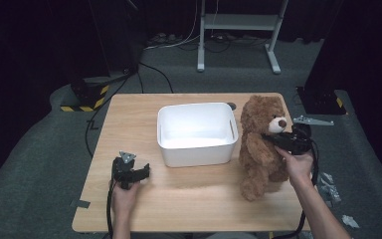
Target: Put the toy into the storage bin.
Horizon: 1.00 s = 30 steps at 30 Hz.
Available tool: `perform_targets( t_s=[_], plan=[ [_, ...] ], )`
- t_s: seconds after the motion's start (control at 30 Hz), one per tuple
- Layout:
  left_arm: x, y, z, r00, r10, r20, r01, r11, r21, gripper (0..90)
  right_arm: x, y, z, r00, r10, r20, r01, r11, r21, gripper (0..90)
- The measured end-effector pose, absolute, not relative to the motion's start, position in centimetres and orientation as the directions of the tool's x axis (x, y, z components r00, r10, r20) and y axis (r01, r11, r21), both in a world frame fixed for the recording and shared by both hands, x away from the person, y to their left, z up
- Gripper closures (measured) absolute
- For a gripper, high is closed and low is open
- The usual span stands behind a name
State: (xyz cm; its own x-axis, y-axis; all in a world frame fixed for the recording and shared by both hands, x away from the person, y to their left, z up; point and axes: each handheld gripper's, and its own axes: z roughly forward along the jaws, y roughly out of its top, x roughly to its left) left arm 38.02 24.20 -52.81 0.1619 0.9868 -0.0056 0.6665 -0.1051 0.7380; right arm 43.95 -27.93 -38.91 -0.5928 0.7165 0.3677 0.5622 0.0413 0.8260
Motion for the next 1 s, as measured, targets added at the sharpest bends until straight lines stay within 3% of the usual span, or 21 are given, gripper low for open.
perform_targets(
  t_s=[0.33,1.0],
  plan=[
    [38.0,24.2,-52.8,0.162,0.987,-0.006,0.666,-0.104,0.738,18.8,43.6,-27.9,-37.7,-0.600,0.692,0.403,0.564,0.008,0.826,67.4],
    [38.0,24.2,-52.8,0.164,0.987,-0.007,0.666,-0.105,0.738,18.9,43.9,-26.9,-33.8,-0.659,0.662,0.357,0.504,0.036,0.863,65.8]
  ],
)
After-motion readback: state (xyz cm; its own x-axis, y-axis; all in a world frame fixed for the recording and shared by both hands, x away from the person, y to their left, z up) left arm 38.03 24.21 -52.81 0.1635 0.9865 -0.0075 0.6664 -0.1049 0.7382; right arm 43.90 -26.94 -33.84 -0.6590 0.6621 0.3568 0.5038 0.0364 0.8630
